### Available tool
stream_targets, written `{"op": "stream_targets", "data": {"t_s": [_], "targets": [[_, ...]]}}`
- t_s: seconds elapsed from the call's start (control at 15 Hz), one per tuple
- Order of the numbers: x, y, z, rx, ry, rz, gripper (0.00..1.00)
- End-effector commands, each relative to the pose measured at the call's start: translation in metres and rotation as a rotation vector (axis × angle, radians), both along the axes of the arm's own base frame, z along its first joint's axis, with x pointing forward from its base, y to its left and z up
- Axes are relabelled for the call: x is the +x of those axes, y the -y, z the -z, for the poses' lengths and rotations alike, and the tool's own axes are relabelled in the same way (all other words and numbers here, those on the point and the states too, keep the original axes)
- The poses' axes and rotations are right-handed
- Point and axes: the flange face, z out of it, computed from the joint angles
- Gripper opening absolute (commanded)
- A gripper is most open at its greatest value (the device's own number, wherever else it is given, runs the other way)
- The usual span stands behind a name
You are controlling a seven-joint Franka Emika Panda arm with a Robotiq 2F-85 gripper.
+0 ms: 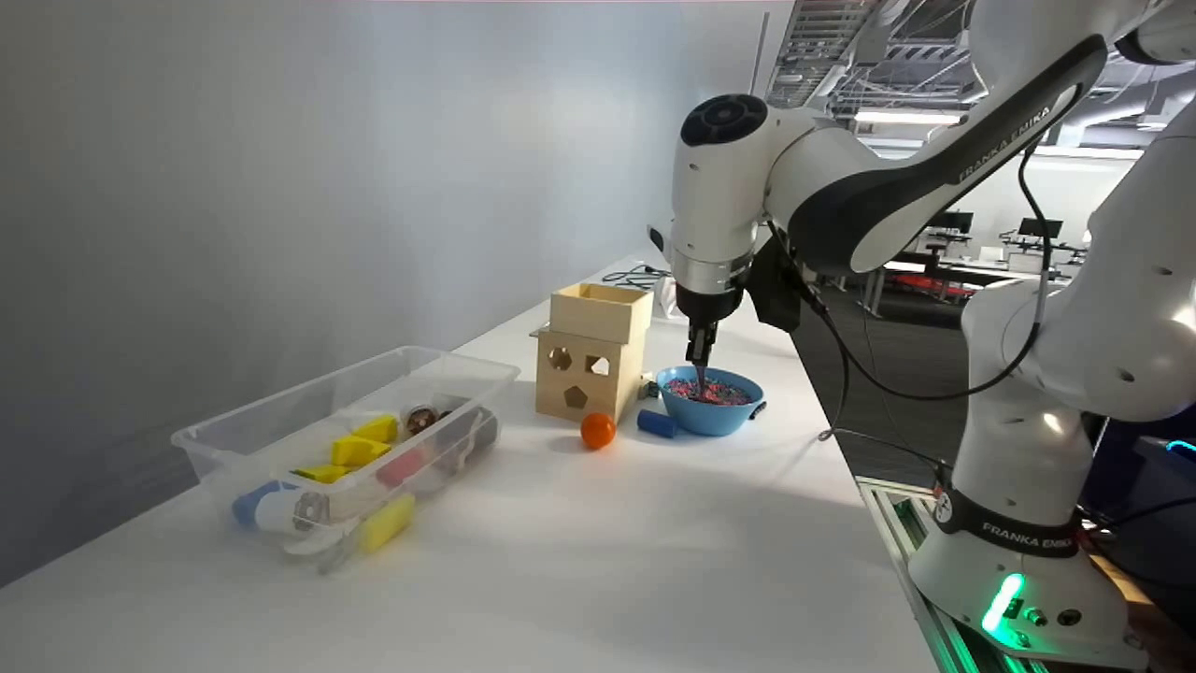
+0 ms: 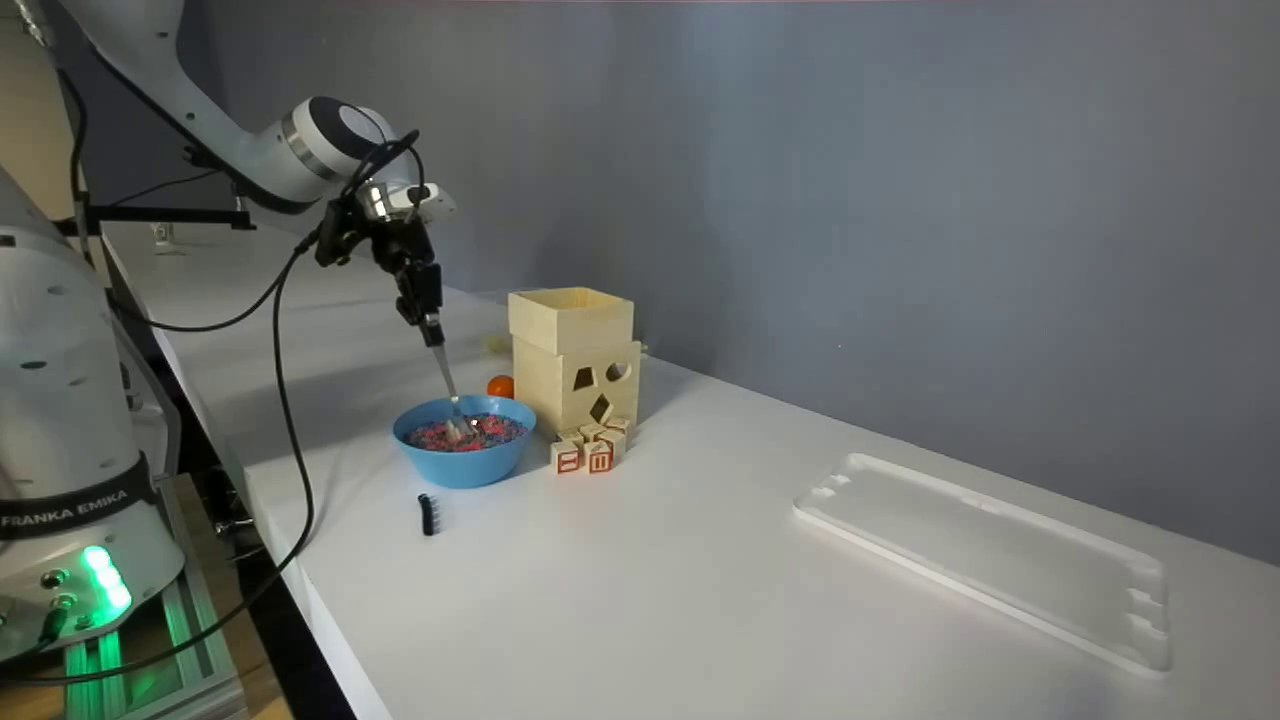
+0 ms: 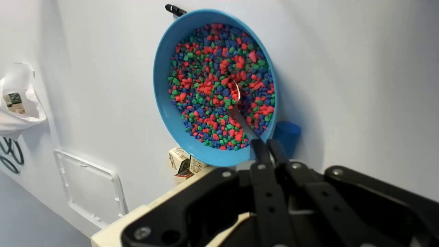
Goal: Put some cereal from the blue bowl in the topmost box.
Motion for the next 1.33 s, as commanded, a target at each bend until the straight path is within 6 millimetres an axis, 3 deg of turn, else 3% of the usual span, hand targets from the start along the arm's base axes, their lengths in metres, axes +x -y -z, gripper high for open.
{"op": "stream_targets", "data": {"t_s": [0.0, 0.33, 0.87, 1.27], "targets": [[-0.009, 0.013, 0.022, -0.068, -0.012, 0.003, 0.01], [-0.015, 0.014, 0.042, -0.206, 0.006, -0.016, 0.01], [-0.028, -0.012, 0.054, -0.400, 0.015, -0.054, 0.01], [-0.036, -0.019, 0.061, -0.509, -0.016, -0.066, 0.01]]}}
